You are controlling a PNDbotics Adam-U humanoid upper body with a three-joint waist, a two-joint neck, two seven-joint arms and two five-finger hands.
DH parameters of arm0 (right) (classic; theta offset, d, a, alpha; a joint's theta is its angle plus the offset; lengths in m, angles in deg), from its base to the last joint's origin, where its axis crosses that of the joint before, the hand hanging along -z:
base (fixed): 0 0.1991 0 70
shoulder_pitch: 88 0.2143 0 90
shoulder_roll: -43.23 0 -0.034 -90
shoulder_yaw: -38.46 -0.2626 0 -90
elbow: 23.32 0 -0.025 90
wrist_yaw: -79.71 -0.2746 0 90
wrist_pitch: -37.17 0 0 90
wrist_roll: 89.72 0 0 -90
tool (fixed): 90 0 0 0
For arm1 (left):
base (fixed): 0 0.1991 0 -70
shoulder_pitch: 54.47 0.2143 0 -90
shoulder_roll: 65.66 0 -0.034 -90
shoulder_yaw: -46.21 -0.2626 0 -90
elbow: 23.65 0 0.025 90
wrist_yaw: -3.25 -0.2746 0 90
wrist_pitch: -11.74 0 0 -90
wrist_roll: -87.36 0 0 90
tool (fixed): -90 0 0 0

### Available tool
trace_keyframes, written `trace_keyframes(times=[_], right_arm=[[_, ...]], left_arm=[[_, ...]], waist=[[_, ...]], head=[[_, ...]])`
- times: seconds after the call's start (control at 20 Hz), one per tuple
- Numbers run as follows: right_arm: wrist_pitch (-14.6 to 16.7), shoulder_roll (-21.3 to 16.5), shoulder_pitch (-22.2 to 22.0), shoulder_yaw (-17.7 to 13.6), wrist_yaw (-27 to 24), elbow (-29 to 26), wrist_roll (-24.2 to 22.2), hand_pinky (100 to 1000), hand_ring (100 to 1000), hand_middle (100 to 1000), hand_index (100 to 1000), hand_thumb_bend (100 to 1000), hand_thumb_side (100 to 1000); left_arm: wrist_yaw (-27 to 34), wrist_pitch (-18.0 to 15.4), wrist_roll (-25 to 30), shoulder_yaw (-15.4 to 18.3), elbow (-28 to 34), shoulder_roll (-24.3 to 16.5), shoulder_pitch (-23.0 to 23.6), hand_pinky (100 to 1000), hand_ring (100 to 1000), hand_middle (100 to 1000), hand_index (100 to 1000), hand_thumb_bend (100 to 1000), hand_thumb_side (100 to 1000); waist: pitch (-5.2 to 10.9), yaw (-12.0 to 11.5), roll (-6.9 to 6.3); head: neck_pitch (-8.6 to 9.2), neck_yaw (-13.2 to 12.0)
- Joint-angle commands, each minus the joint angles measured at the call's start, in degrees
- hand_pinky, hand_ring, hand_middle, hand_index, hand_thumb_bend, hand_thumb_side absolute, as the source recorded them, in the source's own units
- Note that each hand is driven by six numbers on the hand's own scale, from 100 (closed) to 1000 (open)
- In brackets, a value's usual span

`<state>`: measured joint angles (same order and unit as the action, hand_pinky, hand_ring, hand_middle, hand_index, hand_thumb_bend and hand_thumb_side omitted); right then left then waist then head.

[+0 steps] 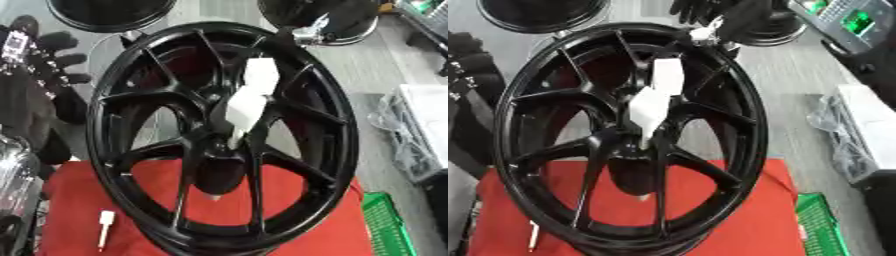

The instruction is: Pull the pin out of the wheel hub.

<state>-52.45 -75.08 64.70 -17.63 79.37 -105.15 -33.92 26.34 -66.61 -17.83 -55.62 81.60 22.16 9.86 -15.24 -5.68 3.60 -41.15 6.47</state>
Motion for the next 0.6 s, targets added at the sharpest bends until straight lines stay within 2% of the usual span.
trace_keyframes(times=[0.05, 0.3, 0.5, 0.6], right_arm=[[-0.94, -1.78, 0.92, -0.16, 0.05, -1.31, -0.38, 872, 792, 730, 850, 271, 603], [-1.62, -1.21, 0.96, 1.10, 0.93, -1.68, -1.83, 905, 821, 750, 871, 360, 635], [-0.17, -1.21, 0.80, 1.76, 2.29, -2.70, -3.34, 921, 839, 770, 889, 460, 605], [0.81, -1.16, 0.71, 1.98, 3.16, -2.87, -4.09, 925, 844, 774, 893, 457, 582]], left_arm=[[-0.12, -0.04, 0.15, 0.11, 0.69, -0.77, -0.83, 651, 748, 732, 746, 235, 838], [-0.07, -0.03, 0.26, 0.04, 0.67, -0.63, -0.88, 650, 748, 730, 746, 236, 839], [-0.04, 0.01, 0.36, -0.03, 0.64, -0.61, -0.88, 650, 748, 729, 745, 236, 839], [-0.03, 0.02, 0.39, -0.05, 0.64, -0.59, -0.92, 650, 748, 728, 745, 236, 838]], waist=[[1.62, -0.09, -0.21], [1.59, -0.32, -0.21], [1.58, -0.42, -0.20], [1.60, -0.45, -0.20]], head=[[0.35, 0.33], [-0.08, 0.85], [-0.34, 1.10], [-0.43, 1.23]])
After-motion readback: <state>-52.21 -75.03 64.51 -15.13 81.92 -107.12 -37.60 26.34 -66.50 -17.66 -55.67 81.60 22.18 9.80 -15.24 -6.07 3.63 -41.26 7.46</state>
